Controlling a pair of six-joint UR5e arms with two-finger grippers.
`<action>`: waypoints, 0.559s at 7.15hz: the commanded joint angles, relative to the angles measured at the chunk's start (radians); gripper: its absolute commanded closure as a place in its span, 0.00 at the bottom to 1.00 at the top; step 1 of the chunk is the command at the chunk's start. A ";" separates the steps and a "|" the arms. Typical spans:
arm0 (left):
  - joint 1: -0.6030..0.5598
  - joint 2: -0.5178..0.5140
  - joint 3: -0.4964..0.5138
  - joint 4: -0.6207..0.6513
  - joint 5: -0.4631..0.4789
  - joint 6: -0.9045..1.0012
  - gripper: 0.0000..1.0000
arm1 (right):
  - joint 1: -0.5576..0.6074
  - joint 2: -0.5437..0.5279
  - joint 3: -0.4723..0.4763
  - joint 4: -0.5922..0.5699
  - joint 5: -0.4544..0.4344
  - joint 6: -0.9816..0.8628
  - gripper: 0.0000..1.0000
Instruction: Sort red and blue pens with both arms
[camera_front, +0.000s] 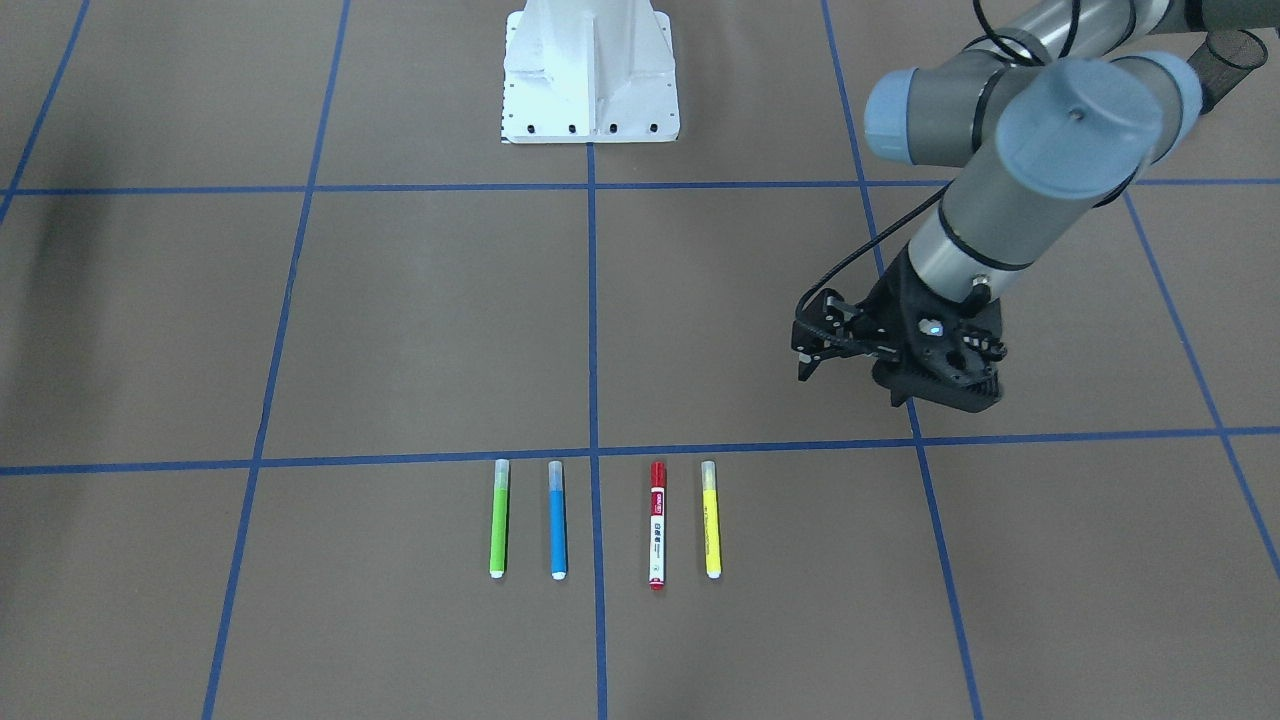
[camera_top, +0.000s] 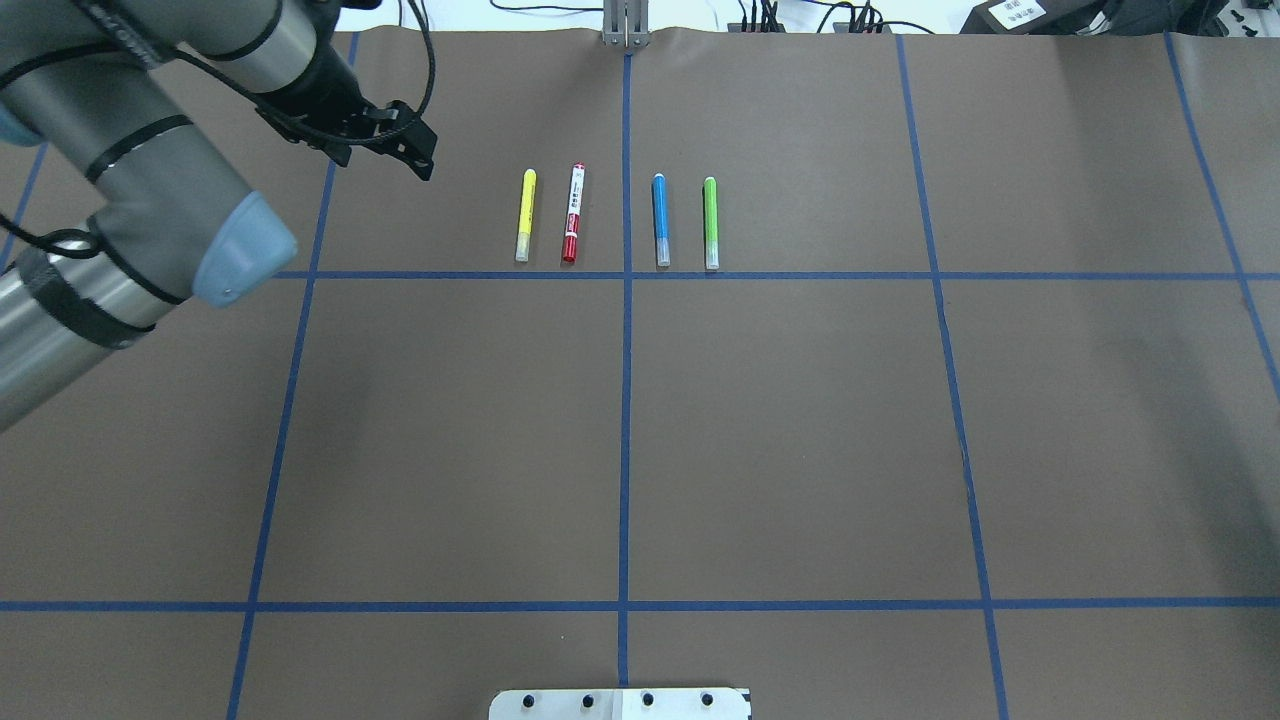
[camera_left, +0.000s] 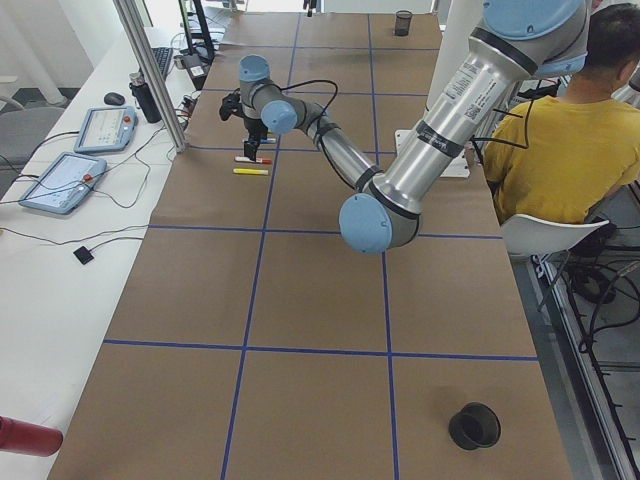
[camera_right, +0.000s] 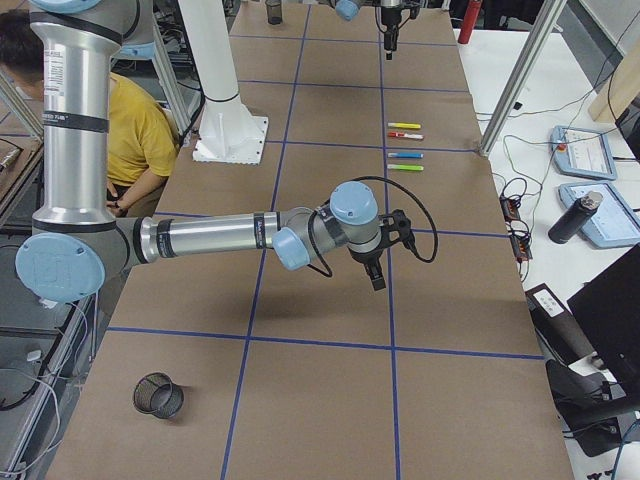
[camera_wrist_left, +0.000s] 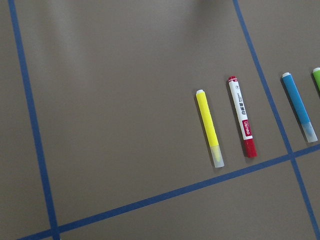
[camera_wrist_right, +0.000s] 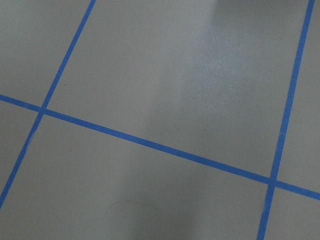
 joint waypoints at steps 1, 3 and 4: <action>0.063 -0.181 0.231 0.006 0.006 -0.033 0.00 | -0.002 -0.002 -0.008 0.000 -0.002 -0.002 0.00; 0.113 -0.271 0.362 -0.004 0.051 -0.099 0.00 | -0.006 -0.002 -0.016 0.000 -0.002 -0.002 0.00; 0.152 -0.327 0.443 -0.018 0.112 -0.184 0.01 | -0.006 -0.002 -0.017 0.000 -0.003 -0.002 0.00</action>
